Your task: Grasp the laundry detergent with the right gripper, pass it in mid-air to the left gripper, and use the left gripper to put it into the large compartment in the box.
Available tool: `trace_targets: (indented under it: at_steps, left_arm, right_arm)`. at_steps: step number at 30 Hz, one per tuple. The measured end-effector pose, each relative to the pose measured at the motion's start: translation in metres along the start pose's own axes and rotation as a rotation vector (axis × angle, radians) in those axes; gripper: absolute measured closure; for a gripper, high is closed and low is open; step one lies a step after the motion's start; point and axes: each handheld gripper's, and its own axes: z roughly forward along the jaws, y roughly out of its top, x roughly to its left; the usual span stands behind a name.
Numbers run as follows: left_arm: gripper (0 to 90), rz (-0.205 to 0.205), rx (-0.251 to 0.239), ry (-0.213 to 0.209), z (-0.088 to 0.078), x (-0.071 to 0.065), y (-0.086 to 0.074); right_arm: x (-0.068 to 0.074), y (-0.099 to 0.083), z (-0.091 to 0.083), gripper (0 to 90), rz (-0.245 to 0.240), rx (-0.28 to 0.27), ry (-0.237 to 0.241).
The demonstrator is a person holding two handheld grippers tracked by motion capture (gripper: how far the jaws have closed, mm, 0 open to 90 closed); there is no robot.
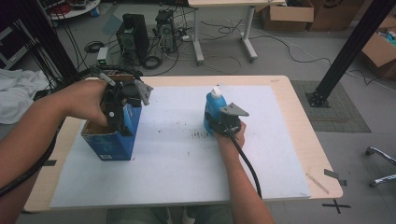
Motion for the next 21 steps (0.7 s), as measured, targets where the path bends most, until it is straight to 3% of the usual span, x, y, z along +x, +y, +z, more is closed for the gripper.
trace_targets:
  at_steps: [4, 10, 15, 21]
  left_arm:
    - [0.1, 0.0, -0.003, 0.002, -0.001, 0.0, 0.0]
    - [0.1, 0.004, -0.002, 0.002, -0.002, 0.001, 0.004]
    - [0.1, 0.017, 0.001, 0.004, -0.003, 0.002, 0.01]
    - [0.1, 0.037, 0.001, 0.006, -0.005, 0.002, 0.019]
  right_arm:
    - [-0.004, 0.002, -0.003, 45.2, -0.007, 0.014, 0.032]
    - [-0.011, 0.013, -0.02, 45.4, -0.015, 0.003, 0.1]
    - [-0.016, 0.024, -0.039, 45.5, -0.016, 0.0, 0.195]
    - [-0.014, 0.039, -0.062, 45.4, -0.073, -0.001, 0.31]
